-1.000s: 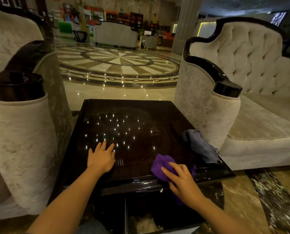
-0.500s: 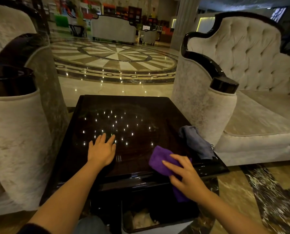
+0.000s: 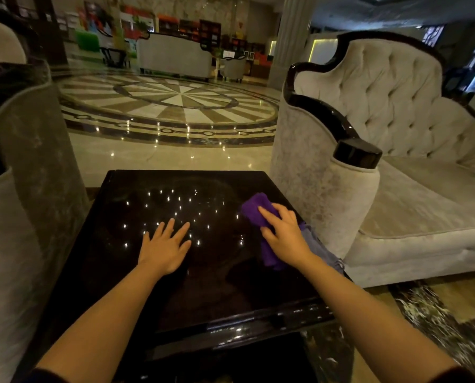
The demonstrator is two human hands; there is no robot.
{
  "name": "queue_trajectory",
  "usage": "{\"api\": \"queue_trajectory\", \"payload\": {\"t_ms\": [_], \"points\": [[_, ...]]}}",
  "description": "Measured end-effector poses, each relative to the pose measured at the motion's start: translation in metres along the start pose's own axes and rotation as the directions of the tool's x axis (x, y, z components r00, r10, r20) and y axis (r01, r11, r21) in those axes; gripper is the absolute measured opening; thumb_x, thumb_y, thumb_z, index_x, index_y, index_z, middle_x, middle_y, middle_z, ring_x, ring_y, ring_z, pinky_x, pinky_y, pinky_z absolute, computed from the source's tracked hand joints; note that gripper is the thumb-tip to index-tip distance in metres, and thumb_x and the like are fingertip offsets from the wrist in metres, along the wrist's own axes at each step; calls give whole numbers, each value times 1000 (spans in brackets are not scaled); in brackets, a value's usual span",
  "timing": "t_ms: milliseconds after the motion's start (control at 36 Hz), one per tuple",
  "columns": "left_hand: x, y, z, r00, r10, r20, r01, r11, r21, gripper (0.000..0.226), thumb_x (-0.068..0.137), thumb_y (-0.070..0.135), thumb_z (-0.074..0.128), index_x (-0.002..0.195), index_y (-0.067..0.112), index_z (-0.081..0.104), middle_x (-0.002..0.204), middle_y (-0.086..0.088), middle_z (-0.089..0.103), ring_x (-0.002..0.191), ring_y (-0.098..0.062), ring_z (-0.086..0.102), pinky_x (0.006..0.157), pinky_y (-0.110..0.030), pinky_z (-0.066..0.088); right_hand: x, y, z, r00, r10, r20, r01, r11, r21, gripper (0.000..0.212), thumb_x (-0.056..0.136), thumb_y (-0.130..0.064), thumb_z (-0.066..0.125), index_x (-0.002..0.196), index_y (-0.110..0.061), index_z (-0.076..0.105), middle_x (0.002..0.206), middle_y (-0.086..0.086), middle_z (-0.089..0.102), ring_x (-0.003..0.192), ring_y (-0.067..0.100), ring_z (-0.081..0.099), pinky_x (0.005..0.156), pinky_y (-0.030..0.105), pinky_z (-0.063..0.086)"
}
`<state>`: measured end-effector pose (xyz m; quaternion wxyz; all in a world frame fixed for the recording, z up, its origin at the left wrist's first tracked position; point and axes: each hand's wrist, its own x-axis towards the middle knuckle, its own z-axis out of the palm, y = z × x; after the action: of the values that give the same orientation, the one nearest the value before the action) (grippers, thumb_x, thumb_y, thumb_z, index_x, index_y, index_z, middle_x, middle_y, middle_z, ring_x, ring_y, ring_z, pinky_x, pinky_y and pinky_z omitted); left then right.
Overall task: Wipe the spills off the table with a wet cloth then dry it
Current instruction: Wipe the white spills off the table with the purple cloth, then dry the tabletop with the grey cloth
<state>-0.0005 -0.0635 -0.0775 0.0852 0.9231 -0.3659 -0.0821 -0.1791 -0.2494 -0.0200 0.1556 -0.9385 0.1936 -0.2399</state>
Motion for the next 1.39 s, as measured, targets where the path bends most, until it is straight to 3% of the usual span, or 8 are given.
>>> {"api": "queue_trajectory", "payload": {"t_ms": [194,472,639,750,1000,1194,1278,1389], "points": [[35,-21,6,997,-70,24,69,997,27,53,96,48,17,146,36,0,158,-2,-5,145,-23,-4,117,-50,3,80,40,11,983,182,3,-181,979,-92,47,92,-17,46,137,-11,34,142,24,30,122,41,31,106,39,26],[44,-37,16,997,-69,40,67,997,49,52,97,46,15,146,36,1,158,-1,-5,145,-21,-8,116,-49,-2,143,94,38,942,301,148,-250,924,-288,43,97,-22,37,137,-11,28,143,27,29,129,42,27,107,43,24],[44,-35,18,998,-50,22,49,998,50,52,97,47,16,146,37,2,158,-1,-4,145,-20,-7,116,-49,-2,133,120,66,785,457,418,-366,887,-282,55,97,-40,30,144,-22,8,153,26,1,140,42,8,116,46,12],[44,-35,19,999,-48,17,47,998,48,52,96,47,16,146,37,2,158,-1,-4,145,-20,-7,116,-49,-2,127,125,58,750,487,448,-391,872,-293,57,95,-51,23,142,-32,-1,154,19,-6,141,38,2,115,55,5],[45,-37,22,997,-68,24,67,997,33,52,96,49,15,145,39,2,158,0,-3,145,-19,-7,116,-49,-2,90,121,4,870,355,343,-325,935,-145,59,96,-41,34,143,-26,1,154,22,3,142,34,0,117,48,8],[44,-36,16,998,-65,16,65,998,-17,51,96,47,21,145,37,10,158,-2,1,145,-21,-3,116,-49,0,22,129,-20,852,367,374,-367,927,-75,69,92,-37,47,143,-25,3,155,18,1,143,29,-2,118,43,5],[42,-37,13,998,-61,-3,61,997,-57,50,97,43,23,145,36,12,158,-4,5,146,-21,1,116,-49,2,-2,124,-14,841,367,397,-418,907,47,72,89,-33,54,143,-25,8,155,16,1,143,26,-2,118,43,7],[35,-40,8,997,-70,-28,66,992,-106,50,97,42,25,146,34,14,158,-5,9,145,-21,4,117,-47,7,-12,113,-2,840,387,381,-432,901,38,83,81,-43,63,143,-30,9,156,14,-2,143,28,1,115,44,12]]}}
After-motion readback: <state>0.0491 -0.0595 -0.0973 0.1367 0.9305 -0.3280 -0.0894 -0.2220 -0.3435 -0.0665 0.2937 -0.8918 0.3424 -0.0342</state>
